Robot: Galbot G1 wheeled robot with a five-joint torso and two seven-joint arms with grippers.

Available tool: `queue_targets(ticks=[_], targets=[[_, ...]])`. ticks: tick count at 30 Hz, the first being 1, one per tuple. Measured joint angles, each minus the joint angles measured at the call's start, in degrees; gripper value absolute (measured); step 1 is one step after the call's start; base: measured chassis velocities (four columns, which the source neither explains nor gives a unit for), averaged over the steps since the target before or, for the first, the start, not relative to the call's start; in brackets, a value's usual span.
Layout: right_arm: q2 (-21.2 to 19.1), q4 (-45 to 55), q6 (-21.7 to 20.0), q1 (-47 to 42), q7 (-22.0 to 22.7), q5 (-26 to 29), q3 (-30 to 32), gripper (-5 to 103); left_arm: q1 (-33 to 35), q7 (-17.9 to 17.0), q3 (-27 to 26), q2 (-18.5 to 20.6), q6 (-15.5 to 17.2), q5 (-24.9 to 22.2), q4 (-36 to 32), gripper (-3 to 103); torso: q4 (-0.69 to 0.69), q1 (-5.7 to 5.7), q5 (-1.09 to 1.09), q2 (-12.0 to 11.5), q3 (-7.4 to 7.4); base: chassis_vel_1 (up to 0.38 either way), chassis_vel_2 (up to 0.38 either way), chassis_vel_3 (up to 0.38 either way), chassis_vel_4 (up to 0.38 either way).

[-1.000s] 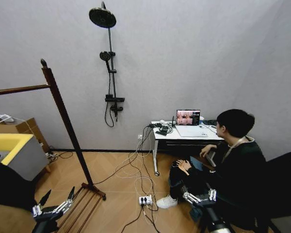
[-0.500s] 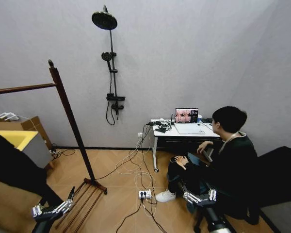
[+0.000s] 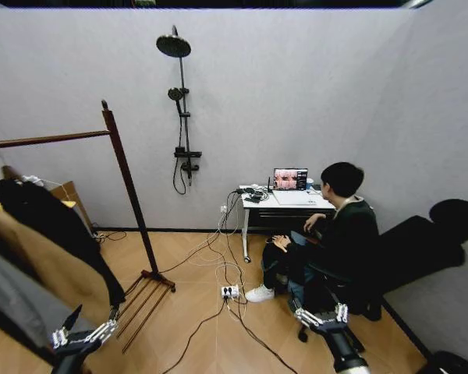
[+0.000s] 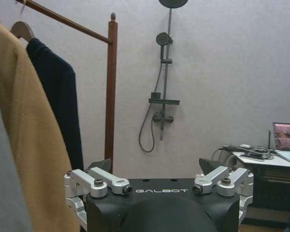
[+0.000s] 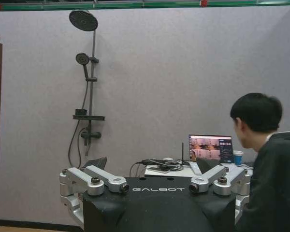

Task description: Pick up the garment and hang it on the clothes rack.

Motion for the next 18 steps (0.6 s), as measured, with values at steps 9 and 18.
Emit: queue_targets(ticks=[9, 18], targets=[[-0.01, 0.00, 0.00, 0.06, 0.00, 0.00, 0.01, 100, -0.02, 0.04, 0.01, 0.00, 0.00, 0.00, 0.00, 100, 0.01, 0.14, 0.03, -0.10, 0.05, -0.085, -0.015, 0.020, -0.050], [0.00, 0.00, 0.00, 0.03, 0.00, 0.00, 0.02, 100, -0.01, 0.04, 0.01, 0.00, 0.00, 0.00, 0.00, 100, 0.02, 0.05, 0.01, -0.04, 0.02, 0.012, -0.005, -0.011, -0.006]])
